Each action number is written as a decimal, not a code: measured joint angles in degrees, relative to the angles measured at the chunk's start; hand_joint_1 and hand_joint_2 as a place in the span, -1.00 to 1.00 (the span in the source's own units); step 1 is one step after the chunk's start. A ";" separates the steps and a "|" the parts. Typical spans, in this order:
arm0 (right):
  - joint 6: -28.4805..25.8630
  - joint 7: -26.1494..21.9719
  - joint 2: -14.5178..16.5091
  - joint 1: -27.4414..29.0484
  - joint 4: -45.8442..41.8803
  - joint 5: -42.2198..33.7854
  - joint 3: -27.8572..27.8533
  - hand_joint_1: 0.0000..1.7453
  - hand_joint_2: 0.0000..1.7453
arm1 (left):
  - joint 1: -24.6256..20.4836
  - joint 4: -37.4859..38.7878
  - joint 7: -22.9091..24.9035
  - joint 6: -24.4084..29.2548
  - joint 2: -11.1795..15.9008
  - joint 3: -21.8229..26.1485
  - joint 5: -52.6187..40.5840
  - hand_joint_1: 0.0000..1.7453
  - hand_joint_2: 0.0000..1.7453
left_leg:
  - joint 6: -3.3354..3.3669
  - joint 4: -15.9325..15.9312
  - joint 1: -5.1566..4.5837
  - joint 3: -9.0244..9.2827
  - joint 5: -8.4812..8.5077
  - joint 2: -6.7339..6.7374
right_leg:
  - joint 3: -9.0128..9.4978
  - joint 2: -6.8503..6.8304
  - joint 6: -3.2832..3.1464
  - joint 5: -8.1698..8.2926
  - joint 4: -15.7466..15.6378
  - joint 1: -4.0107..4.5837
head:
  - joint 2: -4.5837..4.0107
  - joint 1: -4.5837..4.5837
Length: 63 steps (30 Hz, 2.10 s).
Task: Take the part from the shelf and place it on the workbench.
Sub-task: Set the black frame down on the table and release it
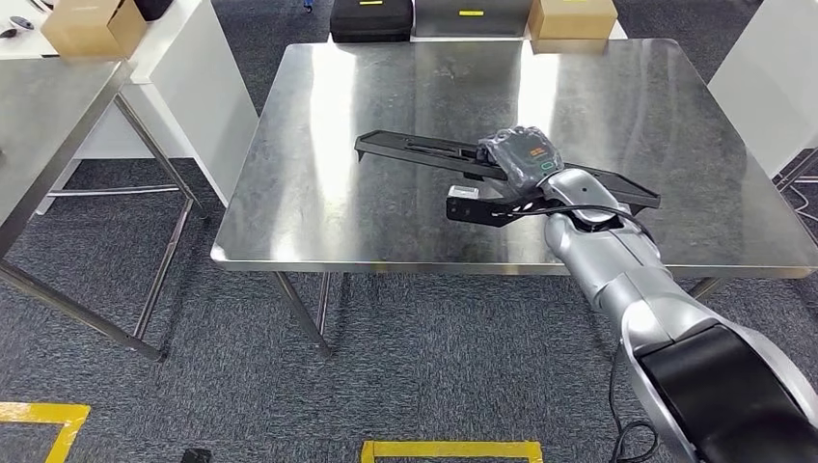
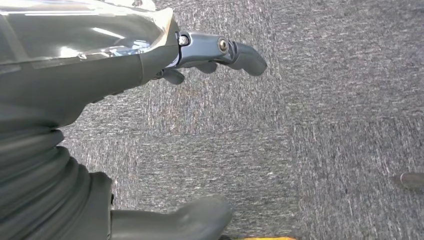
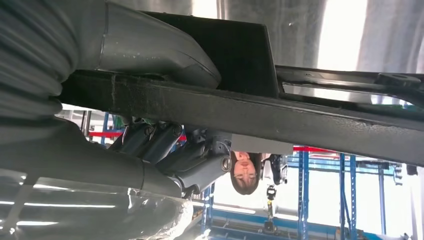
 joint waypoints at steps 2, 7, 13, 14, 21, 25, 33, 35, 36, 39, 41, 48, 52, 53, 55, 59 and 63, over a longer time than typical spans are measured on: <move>0.00 0.00 0.02 0.15 0.00 0.05 0.00 1.00 1.00 | 0.01 0.00 0.00 -0.05 0.01 0.05 0.01 -1.00 1.00 | 0.36 -5.01 0.01 1.60 4.05 0.08 | 0.63 0.00 0.13 -0.50 -0.01 0.02 | -0.01 0.00; 0.02 0.01 -0.09 -0.07 0.00 0.15 -0.01 1.00 1.00 | -0.17 0.00 0.12 -0.09 0.02 0.11 -0.07 -1.00 1.00 | 1.64 -15.60 -0.82 6.70 7.56 0.31 | 1.42 -0.06 1.36 -1.50 -0.36 0.50 | 0.00 0.05; 0.00 -0.03 -0.74 0.13 -0.09 0.17 -0.09 1.00 1.00 | -0.33 -0.02 0.17 -0.05 -0.07 0.11 -0.69 -1.00 1.00 | 3.50 -17.40 -0.70 8.48 7.62 0.00 | -4.67 -0.07 1.50 -6.00 10.77 0.76 | 0.00 0.22; 0.00 -0.04 -0.93 0.39 -0.08 0.18 -0.09 1.00 1.00 | -0.36 -0.02 0.20 -0.05 -0.08 0.10 -0.79 -1.00 1.00 | 3.62 -17.38 -0.75 8.57 7.51 -0.17 | -6.72 -0.05 1.50 -6.72 13.93 0.78 | 0.00 0.24; 0.00 -0.02 -1.69 0.84 -0.13 0.38 -0.15 1.00 1.00 | -0.41 -0.02 0.34 -0.05 -0.26 0.11 -1.04 -1.00 1.00 | 2.72 -16.53 -1.16 8.97 6.31 -1.13 | -1.68 0.07 2.22 1.68 -0.89 0.94 | -0.01 0.27; 0.02 -0.01 -1.68 0.73 -0.23 0.44 -0.17 1.00 1.00 | -0.40 -0.02 0.35 -0.04 -0.34 0.09 -1.08 -1.00 1.00 | 1.50 -15.20 -0.85 8.49 5.17 -0.89 | -1.06 0.03 0.70 1.80 -1.41 0.60 | -0.01 0.24; 0.42 0.04 -1.65 0.79 -0.31 0.45 -0.21 1.00 1.00 | -0.41 -0.02 0.38 0.06 -0.25 0.08 -1.16 -1.00 1.00 | -0.21 -7.69 0.38 3.63 4.29 0.24 | 0.08 0.07 0.15 1.09 -1.49 0.34 | -0.01 0.13; 0.50 0.04 -1.68 0.62 -0.31 0.52 -0.22 1.00 1.00 | -0.49 -0.02 -0.06 0.64 -0.20 0.08 -1.45 -1.00 1.00 | 0.21 -14.60 0.16 7.19 6.86 0.44 | 0.41 0.06 0.67 0.71 -1.49 0.59 | -0.01 0.18; 0.51 0.04 -1.72 0.53 -0.31 0.62 -0.22 1.00 1.00 | -0.51 -0.02 -0.60 1.49 -0.21 0.08 -1.75 -1.00 1.00 | 0.38 -16.16 0.05 8.04 7.16 0.46 | 0.42 0.05 0.83 0.54 -1.42 0.85 | -0.01 0.19; 0.48 0.00 -1.93 0.42 -0.31 0.98 -0.21 1.00 1.00 | -0.53 -0.02 -4.18 7.03 -0.39 0.08 -2.91 -1.00 1.00 | 0.59 -16.64 -0.39 8.27 7.13 0.27 | 0.41 -0.03 0.94 0.31 -1.34 1.32 | -0.01 0.23; 0.41 -0.14 -2.02 0.43 -0.31 1.13 -0.21 1.00 1.00 | -0.53 -0.02 -6.47 10.25 -0.53 0.08 -3.15 -1.00 1.00 | 0.89 -16.62 -0.81 8.25 7.05 0.15 | 0.48 -0.15 1.00 0.33 -1.54 1.25 | -0.01 0.22; -0.01 -0.12 -2.02 0.25 -0.28 1.79 -0.20 -1.00 -1.00 | -0.23 -0.02 -9.33 13.14 -0.90 1.26 -1.97 -1.00 -1.00 | 1.80 -16.62 -1.19 8.27 6.92 0.10 | 0.82 -0.23 1.64 0.48 -2.15 1.07 | -0.01 0.24; -0.63 1.48 -2.16 0.09 -0.10 2.75 -0.22 -1.00 -1.00 | -0.07 -0.02 -5.70 9.97 -1.00 2.63 -1.39 -1.00 -1.00 | 1.92 -16.62 -1.32 8.27 6.94 0.10 | 0.81 -0.23 1.79 0.58 -2.20 0.91 | 0.00 0.22; -0.83 2.24 -2.27 0.09 0.00 3.05 -0.22 -1.00 -1.00 | -0.02 -0.02 -5.27 8.92 -0.97 2.78 -1.37 -1.00 -1.00 | 1.94 -16.62 -1.33 8.27 6.95 0.09 | 0.80 -0.23 1.82 0.59 -2.21 0.90 | 0.00 0.21; -1.31 3.63 -2.69 0.08 0.26 3.57 -0.22 -1.00 -1.00 | 0.04 -0.02 -5.25 7.79 -0.96 3.05 -1.34 -1.00 -1.00 | 1.98 -16.62 -1.33 8.27 6.98 0.04 | 0.80 -0.26 1.84 0.60 -2.21 0.90 | 0.00 0.21; -2.31 5.39 -4.42 0.08 0.85 3.99 -0.57 -1.00 -1.00 | 0.17 -0.02 -5.26 7.19 -1.03 3.51 -1.34 -1.00 -1.00 | 1.99 -16.62 -1.32 8.27 6.98 0.00 | 0.81 -0.28 1.85 0.61 -2.21 0.90 | -0.01 0.22; -2.86 5.95 -6.49 0.09 1.54 4.00 -1.32 -1.00 -1.00 | 0.37 -0.01 -5.30 6.74 -1.04 3.88 -1.34 -1.00 -1.00 | 2.00 -16.62 -1.31 8.28 6.98 0.00 | 0.81 -0.28 1.86 0.61 -2.21 0.90 | -0.01 0.23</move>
